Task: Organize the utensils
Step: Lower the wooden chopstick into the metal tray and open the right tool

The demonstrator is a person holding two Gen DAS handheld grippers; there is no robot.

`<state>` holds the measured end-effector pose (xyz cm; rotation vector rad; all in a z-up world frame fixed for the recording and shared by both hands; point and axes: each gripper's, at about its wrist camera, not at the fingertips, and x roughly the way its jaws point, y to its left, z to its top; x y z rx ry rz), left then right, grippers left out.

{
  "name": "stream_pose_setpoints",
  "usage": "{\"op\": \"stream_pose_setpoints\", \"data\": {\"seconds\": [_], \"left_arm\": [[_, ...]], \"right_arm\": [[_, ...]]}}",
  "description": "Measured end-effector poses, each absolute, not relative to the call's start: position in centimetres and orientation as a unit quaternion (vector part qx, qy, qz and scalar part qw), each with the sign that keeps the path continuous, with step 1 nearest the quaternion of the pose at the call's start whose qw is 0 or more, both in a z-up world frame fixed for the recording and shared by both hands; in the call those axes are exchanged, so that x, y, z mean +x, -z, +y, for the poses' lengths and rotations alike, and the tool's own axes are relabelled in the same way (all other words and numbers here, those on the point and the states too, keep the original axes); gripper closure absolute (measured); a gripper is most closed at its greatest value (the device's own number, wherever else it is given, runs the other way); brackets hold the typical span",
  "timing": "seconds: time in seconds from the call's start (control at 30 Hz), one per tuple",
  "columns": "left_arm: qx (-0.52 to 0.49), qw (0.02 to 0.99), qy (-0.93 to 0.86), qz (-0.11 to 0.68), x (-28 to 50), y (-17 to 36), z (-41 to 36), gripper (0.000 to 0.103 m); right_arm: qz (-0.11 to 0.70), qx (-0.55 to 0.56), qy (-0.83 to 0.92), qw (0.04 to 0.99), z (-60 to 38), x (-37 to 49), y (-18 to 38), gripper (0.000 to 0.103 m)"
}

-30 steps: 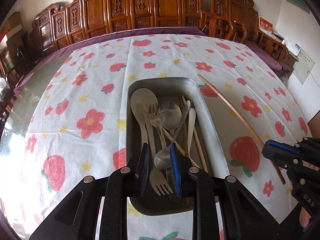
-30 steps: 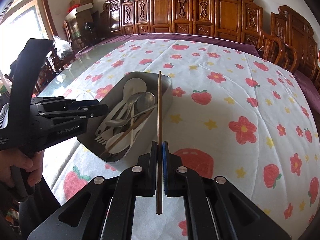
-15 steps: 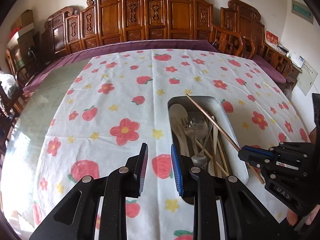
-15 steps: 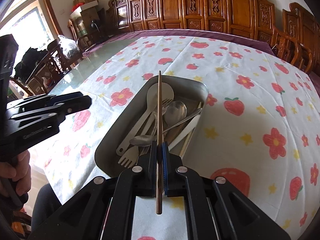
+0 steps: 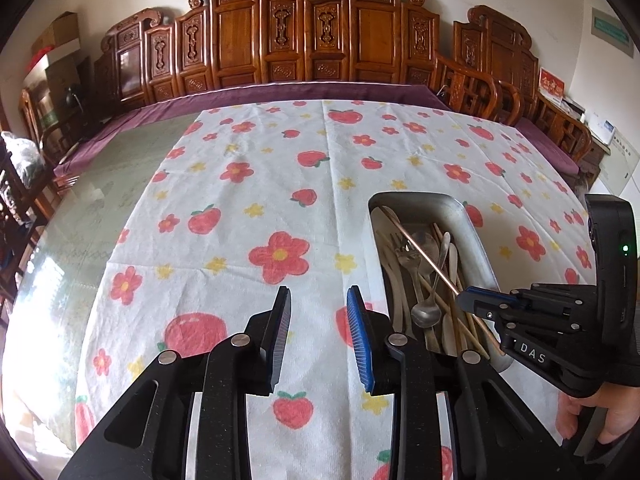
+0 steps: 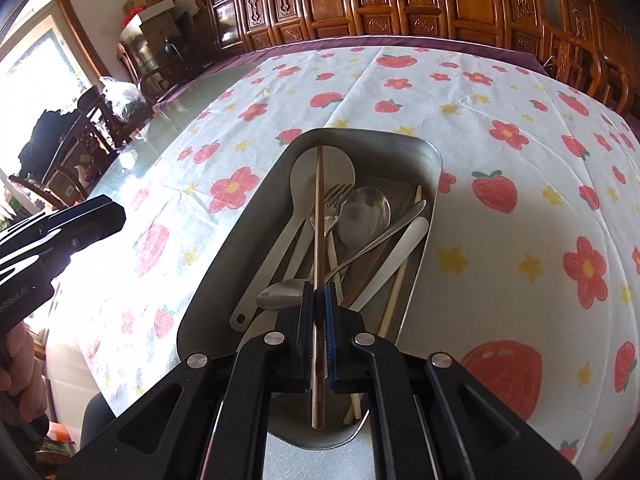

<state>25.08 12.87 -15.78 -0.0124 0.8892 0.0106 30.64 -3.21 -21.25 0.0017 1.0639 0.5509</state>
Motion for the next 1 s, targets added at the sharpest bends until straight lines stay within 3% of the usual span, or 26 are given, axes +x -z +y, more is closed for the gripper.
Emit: {"op": "stream_pose_setpoints", "data": {"seconds": [0.47,0.87,1.0], "left_arm": [[-0.005,0.903,-0.003,0.430,24.8,15.8,12.6,0.076],[-0.004,0.906,0.003,0.422,24.1,14.8,11.1,0.074],[-0.007,0.911,0.008,0.411,23.2,13.8,10.1,0.061]], "right_arm": [[0.496,-0.010,-0.276,0.823,-2.6,30.4,22.1,0.095],[0.458,-0.016,-0.283,0.842,-4.8,28.7,19.2,0.095],[0.434,-0.018,-0.279,0.856,-6.4,26.9,17.2,0.095]]}}
